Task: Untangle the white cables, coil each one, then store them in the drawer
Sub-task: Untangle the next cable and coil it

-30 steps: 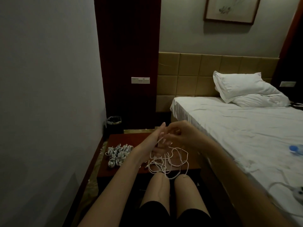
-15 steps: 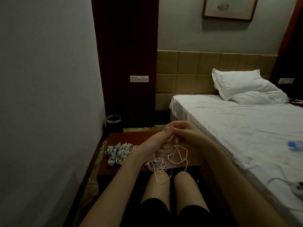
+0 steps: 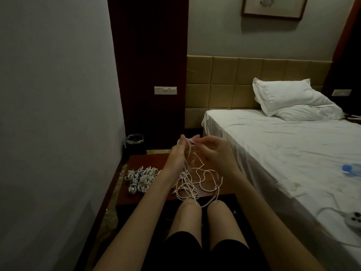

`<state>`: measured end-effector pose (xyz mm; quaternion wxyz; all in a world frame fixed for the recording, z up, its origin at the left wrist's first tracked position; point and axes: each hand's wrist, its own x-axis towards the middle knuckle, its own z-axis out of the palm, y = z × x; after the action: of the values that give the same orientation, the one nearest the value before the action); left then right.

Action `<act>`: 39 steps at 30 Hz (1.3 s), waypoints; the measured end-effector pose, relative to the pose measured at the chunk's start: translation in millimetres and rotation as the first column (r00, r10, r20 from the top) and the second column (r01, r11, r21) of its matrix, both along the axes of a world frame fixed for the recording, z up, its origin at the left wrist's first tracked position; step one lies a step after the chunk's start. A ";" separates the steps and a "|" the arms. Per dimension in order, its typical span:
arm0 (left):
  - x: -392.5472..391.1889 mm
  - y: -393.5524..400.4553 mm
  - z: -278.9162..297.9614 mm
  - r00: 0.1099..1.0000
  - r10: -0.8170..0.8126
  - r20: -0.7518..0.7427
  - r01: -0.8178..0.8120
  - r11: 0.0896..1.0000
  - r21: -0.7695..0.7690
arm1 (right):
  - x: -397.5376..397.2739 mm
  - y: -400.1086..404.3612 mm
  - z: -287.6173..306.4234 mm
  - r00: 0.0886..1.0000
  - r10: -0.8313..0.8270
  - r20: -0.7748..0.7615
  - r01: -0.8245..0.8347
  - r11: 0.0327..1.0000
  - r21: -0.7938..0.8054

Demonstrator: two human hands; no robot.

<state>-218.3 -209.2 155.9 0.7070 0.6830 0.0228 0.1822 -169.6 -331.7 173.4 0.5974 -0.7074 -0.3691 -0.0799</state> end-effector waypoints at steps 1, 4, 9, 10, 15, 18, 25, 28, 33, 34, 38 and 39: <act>1.4 -2.0 -3.5 1.000 -0.005 -0.010 0.004 1.000 -0.011 | 0.1 4.1 -6.1 0.999 -0.037 0.021 0.037 0.999 0.014; -0.4 -6.3 -8.6 0.999 -0.045 -0.009 0.042 0.970 -0.239 | 2.4 14.7 -24.6 0.996 -0.069 0.063 0.069 0.998 0.012; -7.3 0.3 -3.4 0.999 0.007 0.046 0.029 0.676 -0.737 | 5.2 13.7 -42.8 0.989 0.115 -0.089 -0.110 0.992 0.053; -7.8 4.4 -1.4 0.997 0.025 0.067 0.039 0.599 -0.800 | 5.4 10.4 -45.7 0.988 0.117 -0.099 -0.108 0.990 0.093; -6.1 11.9 4.9 0.990 0.059 0.126 0.091 0.409 -0.908 | 4.3 4.3 -59.4 0.999 -0.006 0.041 0.009 0.997 -0.070; -3.2 12.3 1.4 0.992 0.018 0.124 0.095 0.543 -0.834 | -6.9 14.1 -57.3 0.978 0.016 0.210 0.043 0.960 -0.276; -10.1 29.9 1.9 0.997 0.019 0.078 0.040 0.728 -0.685 | -7.7 -10.8 -27.0 0.940 0.205 0.272 -0.024 0.836 -0.548; -9.2 21.2 4.9 1.000 0.003 0.023 0.011 0.817 -0.577 | -18.5 -7.4 -13.5 0.880 0.337 0.334 -0.060 0.777 -0.627; -10.5 4.9 8.5 0.996 -0.069 -0.047 0.037 0.873 -0.486 | -24.9 8.3 1.0 0.805 0.422 0.418 -0.029 0.731 -0.681; -11.1 2.9 8.3 0.995 -0.080 -0.067 0.038 0.877 -0.480 | -24.9 9.4 2.9 0.813 0.393 0.429 -0.005 0.742 -0.670; -12.7 -3.0 6.8 0.970 -0.131 -0.203 0.058 0.943 -0.328 | -23.1 5.5 7.0 0.847 0.235 0.477 0.114 0.796 -0.594; -13.6 -3.3 6.5 0.959 -0.159 -0.233 0.085 0.951 -0.297 | -22.8 4.3 7.1 0.846 0.213 0.488 0.147 0.787 -0.599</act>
<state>-232.0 -212.5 162.3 0.7989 0.5921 0.0966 0.0438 -192.4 -327.5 180.5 0.2088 -0.8053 -0.5378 -0.1367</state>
